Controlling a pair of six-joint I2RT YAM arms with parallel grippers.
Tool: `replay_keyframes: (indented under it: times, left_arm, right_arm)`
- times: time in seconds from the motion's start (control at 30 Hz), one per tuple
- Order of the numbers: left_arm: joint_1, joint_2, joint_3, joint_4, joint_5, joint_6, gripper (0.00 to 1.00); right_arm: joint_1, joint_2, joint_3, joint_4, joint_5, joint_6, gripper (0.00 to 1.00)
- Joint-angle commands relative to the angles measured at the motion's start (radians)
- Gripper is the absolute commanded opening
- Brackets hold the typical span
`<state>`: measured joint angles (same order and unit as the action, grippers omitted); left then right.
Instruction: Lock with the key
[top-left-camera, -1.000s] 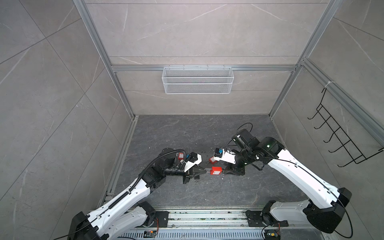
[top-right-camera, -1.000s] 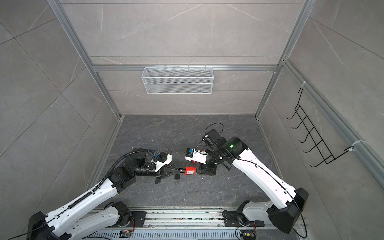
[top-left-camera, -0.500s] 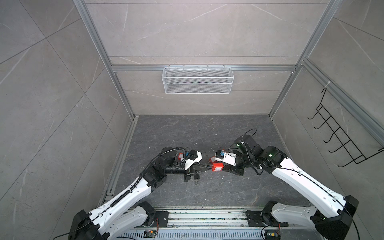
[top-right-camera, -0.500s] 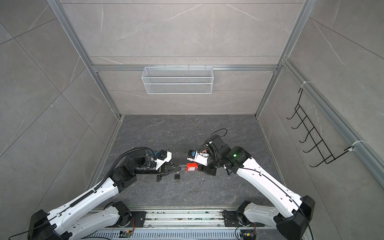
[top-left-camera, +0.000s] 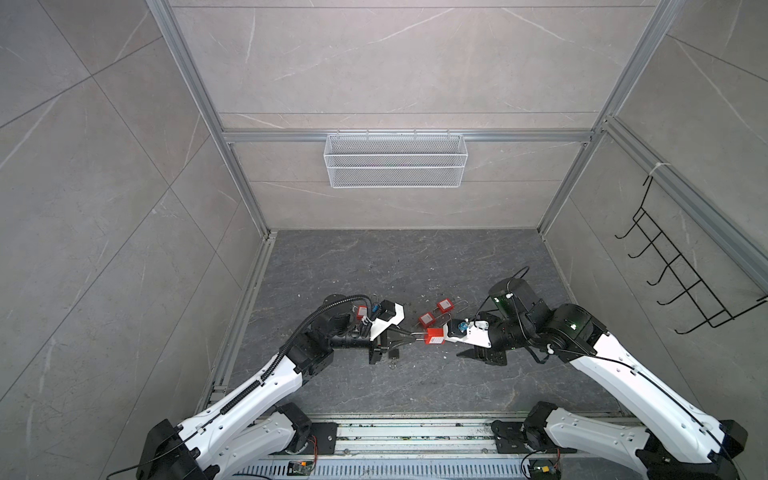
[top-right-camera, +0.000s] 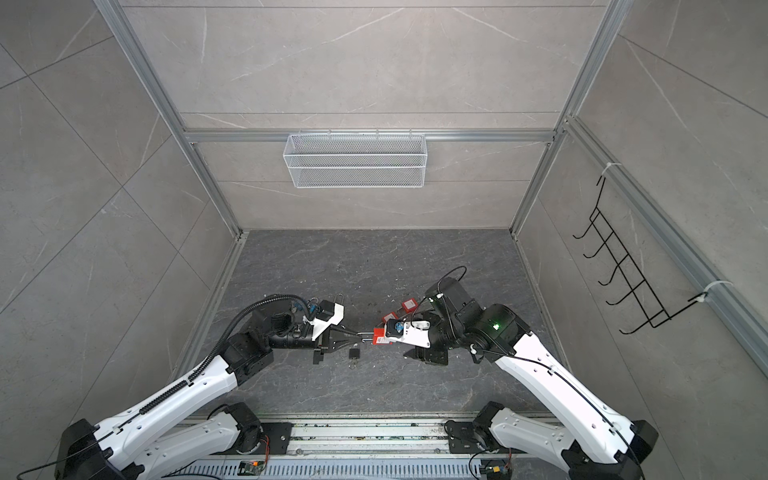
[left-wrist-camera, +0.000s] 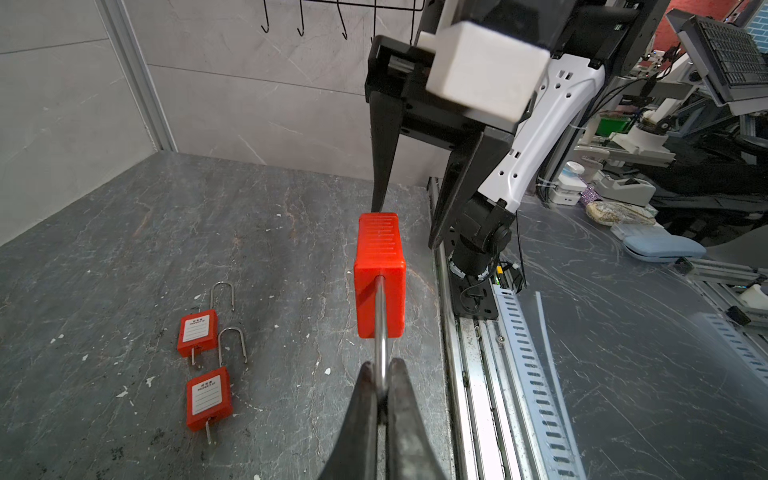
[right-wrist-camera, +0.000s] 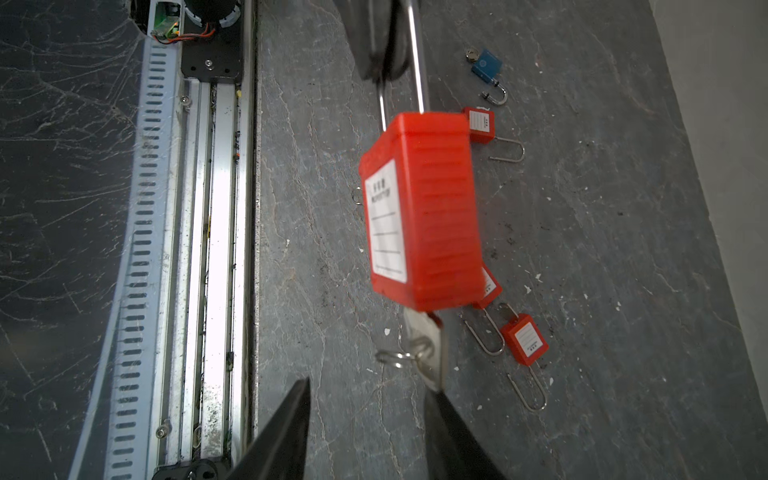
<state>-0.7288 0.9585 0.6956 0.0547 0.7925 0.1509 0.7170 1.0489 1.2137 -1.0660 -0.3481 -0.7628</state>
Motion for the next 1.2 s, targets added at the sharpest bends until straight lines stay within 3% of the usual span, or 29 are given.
replay_keyframes:
  times: [0.0, 0.47, 0.63, 1.17]
  left_arm:
    - [-0.013, 0.009, 0.047, -0.006, 0.034, 0.040, 0.00]
    - [-0.029, 0.011, 0.058, -0.047, 0.021, 0.083, 0.00]
    - [-0.029, 0.011, 0.061, -0.056, 0.020, 0.100, 0.00]
    - [-0.029, -0.010, 0.073, -0.125, 0.005, 0.149, 0.00]
  right_arm:
    - [0.007, 0.014, 0.044, -0.015, -0.014, -0.034, 0.43]
    - [0.008, 0.108, 0.092, -0.062, -0.070, -0.080, 0.21]
    - [0.007, 0.133, 0.096, -0.095, -0.072, -0.072, 0.08]
    - [-0.003, 0.164, 0.092, -0.167, -0.063, -0.100, 0.00]
